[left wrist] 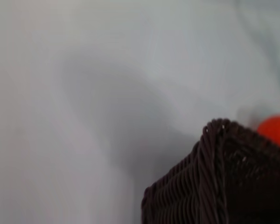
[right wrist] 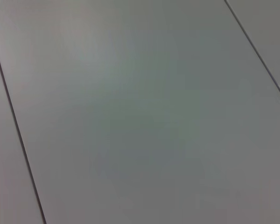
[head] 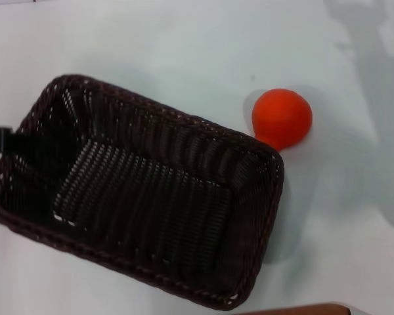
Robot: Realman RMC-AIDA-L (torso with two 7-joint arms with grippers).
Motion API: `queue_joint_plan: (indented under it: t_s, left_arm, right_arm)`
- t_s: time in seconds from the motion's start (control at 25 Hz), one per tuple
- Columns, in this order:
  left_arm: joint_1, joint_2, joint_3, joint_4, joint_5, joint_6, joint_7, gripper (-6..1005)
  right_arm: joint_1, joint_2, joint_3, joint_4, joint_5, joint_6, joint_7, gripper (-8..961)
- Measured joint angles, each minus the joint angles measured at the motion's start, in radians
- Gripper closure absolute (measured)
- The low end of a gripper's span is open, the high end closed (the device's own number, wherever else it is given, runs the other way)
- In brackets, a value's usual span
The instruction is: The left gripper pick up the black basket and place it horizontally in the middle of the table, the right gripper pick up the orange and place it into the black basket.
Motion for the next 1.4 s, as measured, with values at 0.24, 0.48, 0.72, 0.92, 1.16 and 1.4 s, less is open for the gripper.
queue_joint_plan:
  t_s: [0.24,0.48,0.72,0.92,1.16,1.4]
  left_arm:
    - [-0.002,0.001,-0.114,0.044,-0.099,0.009,-0.017,825]
    - [0.006,0.000,-0.196,0.084,-0.160,0.028,-0.027,825]
    - [0.024,-0.004,-0.218,0.153,-0.235,0.126,-0.043,825]
    - [0.039,-0.007,-0.204,0.227,-0.266,0.230,-0.037,825]
    - [0.058,-0.011,-0.160,0.276,-0.266,0.331,-0.036,826]
    - [0.087,-0.014,-0.081,0.285,-0.269,0.413,-0.052,826]
  right_arm:
    - [0.002,-0.001,0.000,0.000,0.000,-0.009,0.000,11]
    - [0.000,-0.001,0.006,0.000,0.000,-0.025,0.000,11]
    - [0.003,-0.001,0.008,0.006,0.000,-0.027,0.000,12]
    - [0.006,-0.001,0.008,0.008,0.000,-0.027,0.000,12]
    - [0.005,-0.002,0.009,0.008,0.000,-0.026,0.000,12]
    - [0.006,-0.004,0.009,0.010,0.000,-0.027,0.000,12]
